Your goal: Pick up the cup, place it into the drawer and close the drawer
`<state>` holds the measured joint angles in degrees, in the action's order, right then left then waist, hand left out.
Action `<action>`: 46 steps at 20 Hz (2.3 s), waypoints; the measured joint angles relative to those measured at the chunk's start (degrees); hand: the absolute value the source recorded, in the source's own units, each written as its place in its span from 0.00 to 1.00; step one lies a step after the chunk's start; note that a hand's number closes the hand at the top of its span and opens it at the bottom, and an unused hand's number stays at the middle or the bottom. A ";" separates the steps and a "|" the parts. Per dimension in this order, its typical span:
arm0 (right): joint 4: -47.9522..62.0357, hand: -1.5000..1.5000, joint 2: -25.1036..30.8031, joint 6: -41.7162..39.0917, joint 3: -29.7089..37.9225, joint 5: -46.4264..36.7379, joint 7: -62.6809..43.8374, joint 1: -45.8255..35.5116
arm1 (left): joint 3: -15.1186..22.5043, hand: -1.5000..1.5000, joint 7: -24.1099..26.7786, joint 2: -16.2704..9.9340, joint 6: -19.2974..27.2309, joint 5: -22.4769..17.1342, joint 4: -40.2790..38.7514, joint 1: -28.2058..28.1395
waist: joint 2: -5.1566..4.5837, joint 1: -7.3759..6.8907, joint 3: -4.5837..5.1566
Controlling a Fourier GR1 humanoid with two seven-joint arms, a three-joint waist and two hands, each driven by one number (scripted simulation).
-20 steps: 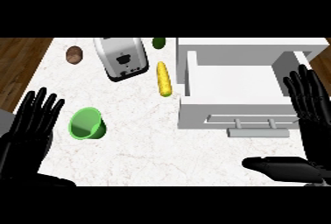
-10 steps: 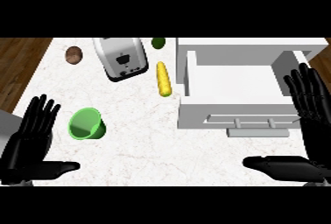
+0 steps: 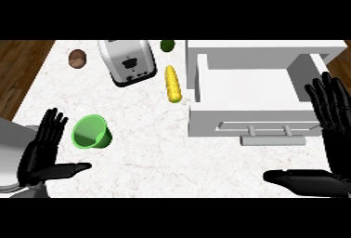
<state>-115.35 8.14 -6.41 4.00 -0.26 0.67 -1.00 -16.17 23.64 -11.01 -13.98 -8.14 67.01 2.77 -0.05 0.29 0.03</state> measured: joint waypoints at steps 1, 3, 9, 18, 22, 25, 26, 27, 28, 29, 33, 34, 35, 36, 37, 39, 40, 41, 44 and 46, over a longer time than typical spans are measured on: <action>0.53 0.00 0.06 0.03 0.32 0.03 -0.01 -0.64 | -0.25 0.00 1.74 -0.34 -0.14 0.59 -2.66 0.37 | -0.01 -0.02 -0.01; 2.28 0.00 0.06 0.03 0.52 0.01 -0.05 -2.45 | -0.89 0.00 5.02 -1.38 -0.59 1.47 -9.01 2.92 | -0.04 -0.01 0.01; 3.49 0.00 -0.77 -0.33 -0.07 -1.22 1.56 -2.24 | -1.82 0.00 13.89 -2.67 -1.06 2.90 -22.44 7.42 | -0.03 0.00 0.01; 2.37 0.00 -0.30 -1.97 1.09 0.26 1.39 -1.51 | -4.05 0.00 28.42 -6.62 -1.69 5.35 -46.94 16.58 | -0.21 0.56 0.08; 2.26 0.00 -0.99 -1.70 0.01 -0.63 0.92 -1.75 | -4.05 0.00 30.40 -6.93 -0.34 6.35 -51.48 19.34 | -0.30 0.75 0.12; 2.27 0.00 -0.15 -2.16 1.08 0.47 -0.66 -3.35 | -3.90 0.00 31.54 -6.92 0.08 6.90 -53.41 20.37 | -0.37 0.85 0.15; 1.98 0.00 -0.20 -2.04 0.98 0.37 -1.06 -3.55 | -3.99 0.00 31.62 -7.02 0.19 6.93 -54.04 21.05 | -0.38 0.89 0.15; 2.00 0.00 -0.20 -1.92 0.84 0.25 -1.64 -4.17 | -3.94 0.00 31.80 -7.30 0.06 7.07 -54.50 21.30 | -0.40 0.91 0.16; 2.01 0.00 0.02 -2.26 1.20 0.61 -1.39 -3.82 | -3.96 0.00 32.03 -7.23 0.21 7.17 -54.95 21.56 | -0.43 1.02 0.18; 1.49 0.00 0.11 -2.34 1.20 0.78 -1.98 -3.80 | -3.86 0.00 32.33 -7.13 0.18 7.32 -55.21 21.46 | -0.44 1.07 0.18; 3.63 0.00 -0.26 -2.51 1.11 0.19 0.26 -3.91 | -4.14 0.00 32.08 -6.40 0.50 7.15 -56.06 23.66 | -0.50 1.13 0.18; 3.34 0.00 -0.14 -2.71 1.29 0.51 0.08 -3.77 | -4.18 0.00 32.15 -6.71 0.26 7.12 -56.19 23.61 | -0.49 1.11 0.17; 3.51 0.00 -0.12 -2.74 1.34 0.68 -0.22 -4.15 | -4.22 0.00 32.32 -6.64 0.29 7.14 -56.44 23.73 | -0.52 1.16 0.18; 3.74 0.00 -0.56 -2.60 0.68 0.03 0.27 -3.74 | -4.17 0.00 32.32 -6.69 0.00 7.15 -56.42 23.74 | -0.50 1.11 0.18; 3.83 0.00 -0.73 -2.31 0.52 -0.16 -0.09 -4.30 | -4.25 0.00 32.43 -6.72 -0.35 7.06 -56.46 23.65 | -0.55 1.12 0.19; 3.15 0.00 -0.65 -2.20 0.66 0.12 -1.24 -4.68 | -4.05 0.00 32.33 -6.67 -1.75 7.03 -56.36 23.02 | -0.50 1.06 0.20; 3.31 0.00 -0.72 -2.13 0.59 -0.01 -1.20 -4.82 | -4.00 0.00 32.31 -6.29 -2.02 6.98 -56.23 23.18 | -0.49 1.04 0.20; 3.11 0.00 -0.66 -2.38 0.50 0.04 -1.03 -4.41 | -4.05 0.00 32.37 -5.73 -2.06 6.90 -56.20 23.43 | -0.53 1.22 0.22; 3.64 0.00 -0.57 -2.86 0.97 0.44 0.26 -3.60 | -4.02 0.00 31.82 -5.33 -3.59 6.59 -55.83 24.08 | -0.54 1.26 0.21; 3.72 0.00 -0.64 -2.75 0.80 0.43 -0.40 -4.18 | -3.82 0.00 31.74 -4.56 -4.29 6.57 -55.54 24.38 | -0.57 1.25 0.21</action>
<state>-111.63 7.50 -9.17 4.80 0.16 0.27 -5.17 -19.99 55.38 -15.57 -18.27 -1.57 11.47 27.15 -0.62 1.54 0.25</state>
